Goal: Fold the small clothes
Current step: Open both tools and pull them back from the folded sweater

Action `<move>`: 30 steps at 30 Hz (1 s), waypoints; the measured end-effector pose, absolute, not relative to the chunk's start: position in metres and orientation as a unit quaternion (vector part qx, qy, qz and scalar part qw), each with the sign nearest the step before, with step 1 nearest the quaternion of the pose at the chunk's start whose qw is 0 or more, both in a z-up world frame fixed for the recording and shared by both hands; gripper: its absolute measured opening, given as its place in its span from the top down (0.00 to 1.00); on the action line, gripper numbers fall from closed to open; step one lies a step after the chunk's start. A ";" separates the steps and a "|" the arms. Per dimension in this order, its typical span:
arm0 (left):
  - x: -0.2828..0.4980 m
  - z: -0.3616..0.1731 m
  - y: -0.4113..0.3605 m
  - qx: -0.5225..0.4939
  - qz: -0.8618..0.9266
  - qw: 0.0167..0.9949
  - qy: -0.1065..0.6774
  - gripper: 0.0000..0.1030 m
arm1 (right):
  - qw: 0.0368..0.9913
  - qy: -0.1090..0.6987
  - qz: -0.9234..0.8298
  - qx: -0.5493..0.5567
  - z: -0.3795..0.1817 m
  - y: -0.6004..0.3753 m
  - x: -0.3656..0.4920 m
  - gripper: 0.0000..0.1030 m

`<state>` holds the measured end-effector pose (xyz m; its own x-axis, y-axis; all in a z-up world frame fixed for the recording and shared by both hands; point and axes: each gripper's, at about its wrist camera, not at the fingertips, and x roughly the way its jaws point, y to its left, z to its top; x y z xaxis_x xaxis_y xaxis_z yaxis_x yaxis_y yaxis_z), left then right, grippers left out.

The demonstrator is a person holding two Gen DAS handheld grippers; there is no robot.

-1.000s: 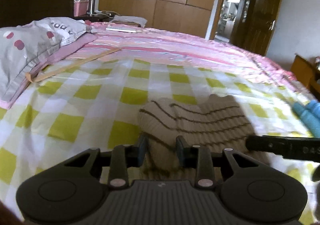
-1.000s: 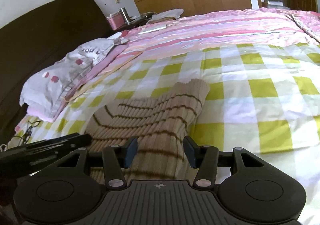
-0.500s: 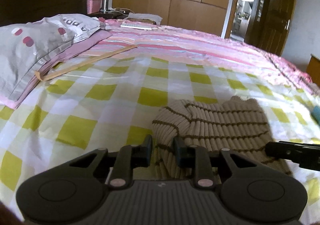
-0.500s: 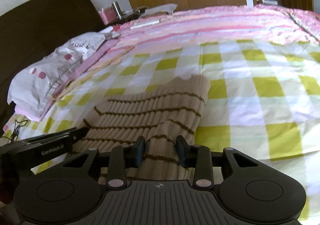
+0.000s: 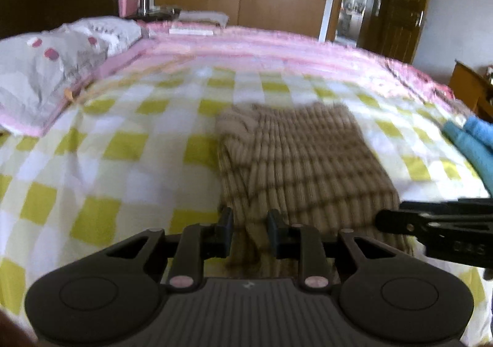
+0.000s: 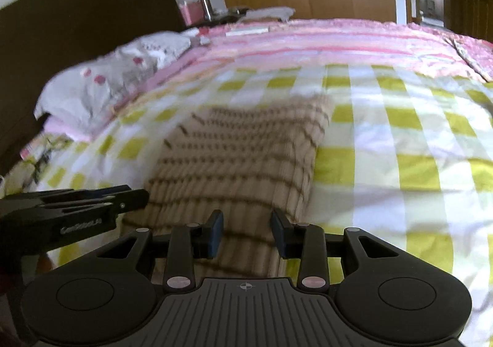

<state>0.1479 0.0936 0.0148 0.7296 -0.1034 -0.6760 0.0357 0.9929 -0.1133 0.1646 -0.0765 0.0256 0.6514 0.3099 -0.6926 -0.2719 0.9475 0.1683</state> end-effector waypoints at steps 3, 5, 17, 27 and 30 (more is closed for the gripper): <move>0.145 0.007 0.087 -0.025 -0.031 0.925 0.378 0.68 | 0.905 0.399 0.148 0.018 0.019 -0.073 0.163 0.66; 0.143 0.007 0.086 -0.025 -0.030 0.924 0.380 0.68 | 0.905 0.401 0.144 0.019 0.019 -0.073 0.161 0.66; 0.114 0.006 0.076 -0.023 -0.036 0.920 0.389 0.68 | 0.904 0.406 0.134 0.032 0.015 -0.079 0.134 0.66; 0.094 0.009 0.071 -0.014 -0.039 0.923 0.384 0.68 | 0.905 0.401 0.135 0.035 0.017 -0.080 0.110 0.66; 0.089 0.008 0.069 -0.011 -0.040 0.922 0.385 0.67 | 0.905 0.402 0.136 0.036 0.016 -0.080 0.103 0.66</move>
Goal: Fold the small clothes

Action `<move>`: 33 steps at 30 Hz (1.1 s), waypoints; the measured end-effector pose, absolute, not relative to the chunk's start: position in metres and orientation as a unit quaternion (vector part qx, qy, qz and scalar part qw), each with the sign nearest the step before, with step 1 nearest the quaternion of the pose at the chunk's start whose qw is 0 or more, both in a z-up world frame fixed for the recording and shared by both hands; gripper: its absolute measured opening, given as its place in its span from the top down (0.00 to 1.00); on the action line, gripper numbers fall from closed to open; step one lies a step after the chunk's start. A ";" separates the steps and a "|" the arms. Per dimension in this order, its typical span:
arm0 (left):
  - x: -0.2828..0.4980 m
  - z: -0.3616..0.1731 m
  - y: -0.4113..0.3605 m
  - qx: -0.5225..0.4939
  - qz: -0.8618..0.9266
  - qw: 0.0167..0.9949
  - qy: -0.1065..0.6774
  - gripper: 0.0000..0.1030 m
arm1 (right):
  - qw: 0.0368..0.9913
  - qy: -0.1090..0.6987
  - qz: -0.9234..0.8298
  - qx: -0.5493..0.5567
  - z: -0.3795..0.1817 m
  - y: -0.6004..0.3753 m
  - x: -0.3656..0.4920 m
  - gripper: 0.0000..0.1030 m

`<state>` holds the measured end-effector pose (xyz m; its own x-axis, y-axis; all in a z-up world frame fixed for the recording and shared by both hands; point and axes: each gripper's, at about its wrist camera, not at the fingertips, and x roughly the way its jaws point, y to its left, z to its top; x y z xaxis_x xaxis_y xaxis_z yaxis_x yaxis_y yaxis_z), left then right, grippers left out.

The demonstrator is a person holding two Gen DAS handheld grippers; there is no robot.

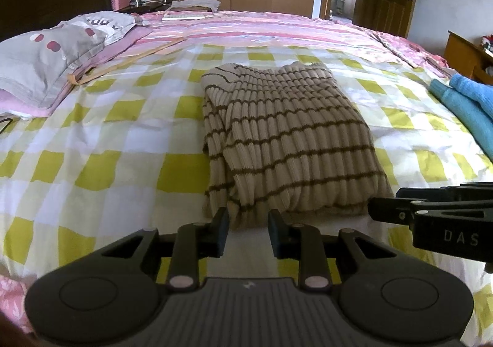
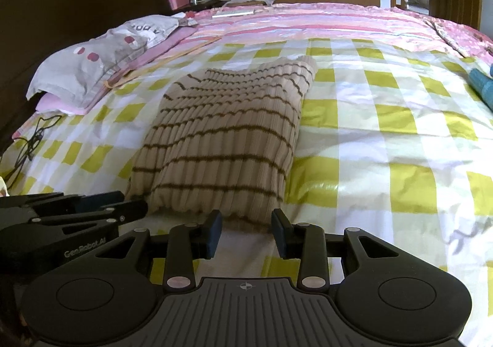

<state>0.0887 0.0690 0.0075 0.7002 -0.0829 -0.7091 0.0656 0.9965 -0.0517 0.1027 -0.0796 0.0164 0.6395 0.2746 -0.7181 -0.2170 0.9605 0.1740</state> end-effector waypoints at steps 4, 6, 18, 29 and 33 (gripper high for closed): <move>0.082 0.005 0.066 -0.011 -0.046 0.919 0.390 0.65 | 0.905 0.401 0.135 0.038 0.016 -0.078 0.094 0.61; 0.078 0.003 0.063 -0.007 -0.048 0.919 0.391 0.64 | 0.906 0.400 0.135 0.037 0.016 -0.078 0.090 0.60; 0.061 0.004 0.052 0.008 -0.055 0.921 0.385 0.57 | 0.909 0.393 0.132 0.040 0.018 -0.078 0.070 0.56; 0.048 0.005 0.046 0.020 -0.052 0.923 0.381 0.51 | 0.911 0.388 0.130 0.045 0.018 -0.077 0.053 0.54; 0.043 0.005 0.045 0.023 -0.052 0.923 0.380 0.49 | 0.911 0.389 0.128 0.049 0.017 -0.079 0.048 0.54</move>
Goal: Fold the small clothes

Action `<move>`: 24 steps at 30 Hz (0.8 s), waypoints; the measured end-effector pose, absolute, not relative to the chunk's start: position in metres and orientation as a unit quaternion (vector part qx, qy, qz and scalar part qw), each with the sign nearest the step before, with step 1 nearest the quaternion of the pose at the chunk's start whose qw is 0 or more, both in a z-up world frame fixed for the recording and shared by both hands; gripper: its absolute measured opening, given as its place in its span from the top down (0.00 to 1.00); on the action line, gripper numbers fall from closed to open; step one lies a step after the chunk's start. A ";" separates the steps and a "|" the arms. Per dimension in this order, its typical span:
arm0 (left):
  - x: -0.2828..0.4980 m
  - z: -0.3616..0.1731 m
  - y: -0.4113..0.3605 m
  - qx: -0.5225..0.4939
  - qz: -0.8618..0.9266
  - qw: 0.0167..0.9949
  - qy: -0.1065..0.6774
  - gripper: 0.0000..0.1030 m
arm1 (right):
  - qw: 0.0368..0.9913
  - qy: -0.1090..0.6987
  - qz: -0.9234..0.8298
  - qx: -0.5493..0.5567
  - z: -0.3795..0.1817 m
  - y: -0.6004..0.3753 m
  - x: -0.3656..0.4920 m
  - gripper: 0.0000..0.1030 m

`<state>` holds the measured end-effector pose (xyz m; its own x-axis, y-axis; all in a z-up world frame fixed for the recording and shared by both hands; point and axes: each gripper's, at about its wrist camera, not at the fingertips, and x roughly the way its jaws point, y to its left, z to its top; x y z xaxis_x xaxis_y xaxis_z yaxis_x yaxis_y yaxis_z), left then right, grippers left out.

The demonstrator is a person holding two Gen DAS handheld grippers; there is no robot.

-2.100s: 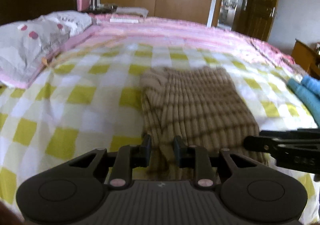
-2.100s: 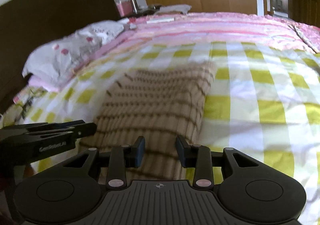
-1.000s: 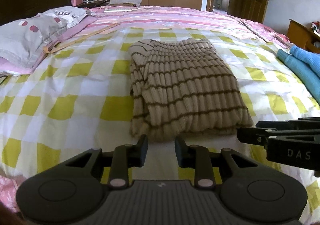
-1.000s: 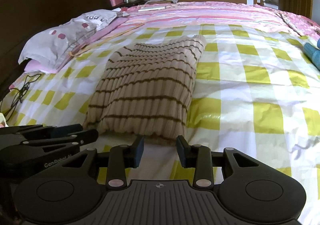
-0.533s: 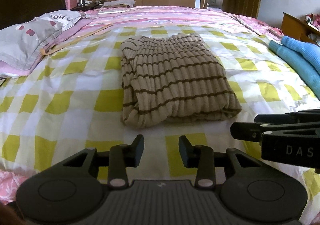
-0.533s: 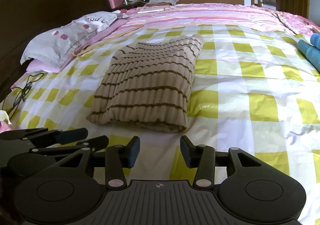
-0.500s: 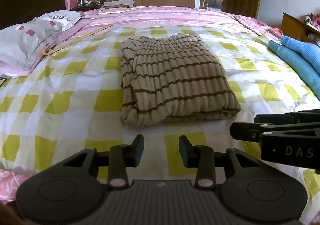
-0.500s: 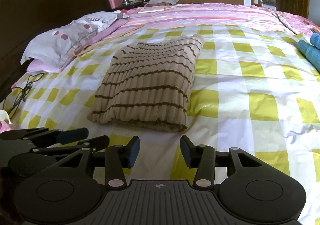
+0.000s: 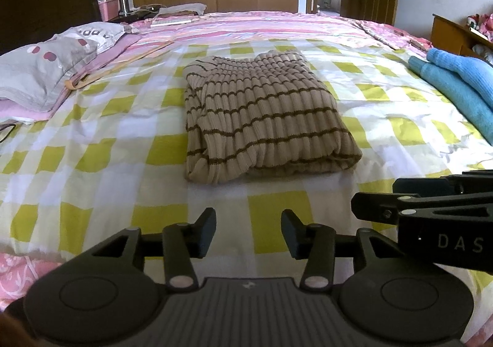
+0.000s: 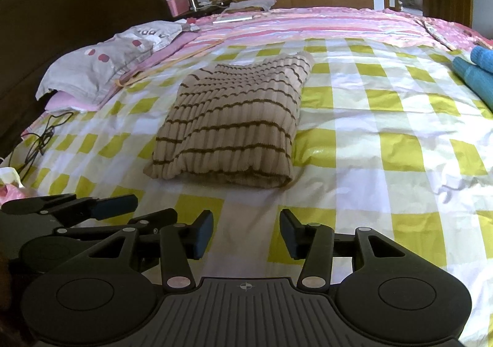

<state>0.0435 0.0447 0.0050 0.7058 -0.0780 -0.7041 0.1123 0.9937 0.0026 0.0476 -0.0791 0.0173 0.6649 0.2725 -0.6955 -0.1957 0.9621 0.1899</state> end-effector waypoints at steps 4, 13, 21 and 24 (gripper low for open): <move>0.040 0.006 0.044 0.021 -0.047 0.924 0.379 0.47 | 0.911 0.389 0.128 0.051 0.016 -0.081 0.042 0.53; 0.029 0.007 0.040 0.028 -0.039 0.925 0.377 0.39 | 0.913 0.386 0.118 0.059 0.012 -0.086 0.030 0.52; 0.020 0.010 0.037 0.034 -0.028 0.928 0.369 0.23 | 0.913 0.389 0.104 0.068 0.006 -0.095 0.020 0.50; 0.018 0.011 0.035 0.040 -0.025 0.928 0.370 0.22 | 0.913 0.390 0.100 0.071 0.004 -0.096 0.019 0.50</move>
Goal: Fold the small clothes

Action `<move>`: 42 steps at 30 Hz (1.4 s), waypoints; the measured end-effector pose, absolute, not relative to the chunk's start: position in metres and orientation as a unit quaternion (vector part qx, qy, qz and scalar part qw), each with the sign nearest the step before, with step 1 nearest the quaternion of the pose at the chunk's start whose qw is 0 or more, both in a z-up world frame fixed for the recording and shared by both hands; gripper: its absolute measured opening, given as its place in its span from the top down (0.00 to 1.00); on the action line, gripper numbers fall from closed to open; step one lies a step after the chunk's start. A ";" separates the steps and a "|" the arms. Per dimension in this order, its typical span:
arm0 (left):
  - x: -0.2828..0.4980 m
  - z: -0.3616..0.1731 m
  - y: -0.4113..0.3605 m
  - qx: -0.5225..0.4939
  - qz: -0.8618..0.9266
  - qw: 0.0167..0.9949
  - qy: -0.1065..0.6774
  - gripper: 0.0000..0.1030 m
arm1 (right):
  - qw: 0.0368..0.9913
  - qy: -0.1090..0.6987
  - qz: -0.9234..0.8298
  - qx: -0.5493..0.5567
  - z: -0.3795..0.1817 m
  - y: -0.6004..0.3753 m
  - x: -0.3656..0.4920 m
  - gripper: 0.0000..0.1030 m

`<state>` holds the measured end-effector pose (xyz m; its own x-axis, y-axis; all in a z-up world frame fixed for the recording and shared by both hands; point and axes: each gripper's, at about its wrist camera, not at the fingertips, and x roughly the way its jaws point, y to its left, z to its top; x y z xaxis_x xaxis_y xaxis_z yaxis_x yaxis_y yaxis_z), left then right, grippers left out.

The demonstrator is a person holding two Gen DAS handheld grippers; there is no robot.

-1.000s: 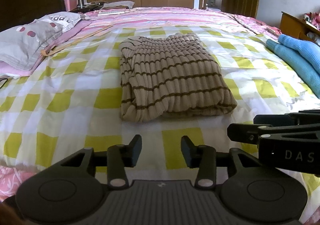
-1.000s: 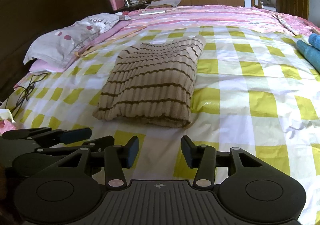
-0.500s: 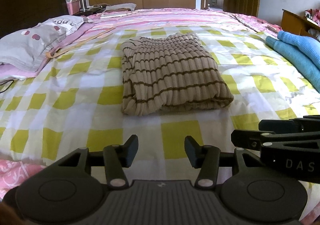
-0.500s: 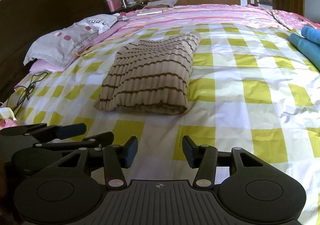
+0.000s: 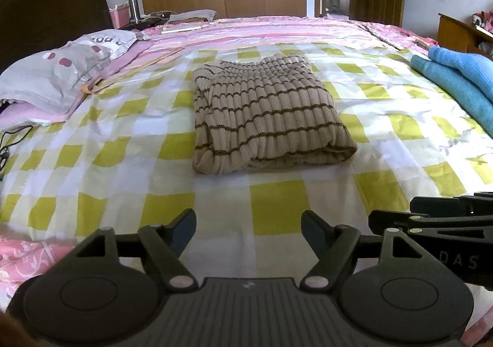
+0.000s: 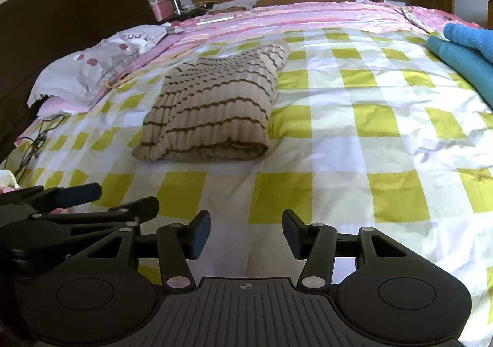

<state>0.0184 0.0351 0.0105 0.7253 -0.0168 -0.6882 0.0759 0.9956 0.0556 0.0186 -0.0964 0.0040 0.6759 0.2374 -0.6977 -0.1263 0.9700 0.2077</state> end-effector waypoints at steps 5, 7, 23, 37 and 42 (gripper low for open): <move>0.016 0.011 0.034 0.041 -0.020 0.927 0.372 0.22 | 0.913 0.391 0.094 0.075 0.002 -0.098 0.016 0.50; 0.015 0.011 0.034 0.039 -0.019 0.926 0.375 0.22 | 0.913 0.390 0.092 0.076 0.001 -0.097 0.015 0.50; 0.012 0.011 0.036 0.027 -0.010 0.924 0.381 0.22 | 0.913 0.390 0.091 0.076 0.001 -0.097 0.014 0.50; 0.009 0.013 0.035 0.033 -0.002 0.928 0.372 0.22 | 0.914 0.388 0.091 0.078 0.003 -0.096 0.012 0.50; 0.009 0.013 0.036 0.032 -0.004 0.926 0.376 0.23 | 0.914 0.388 0.090 0.079 0.004 -0.096 0.011 0.50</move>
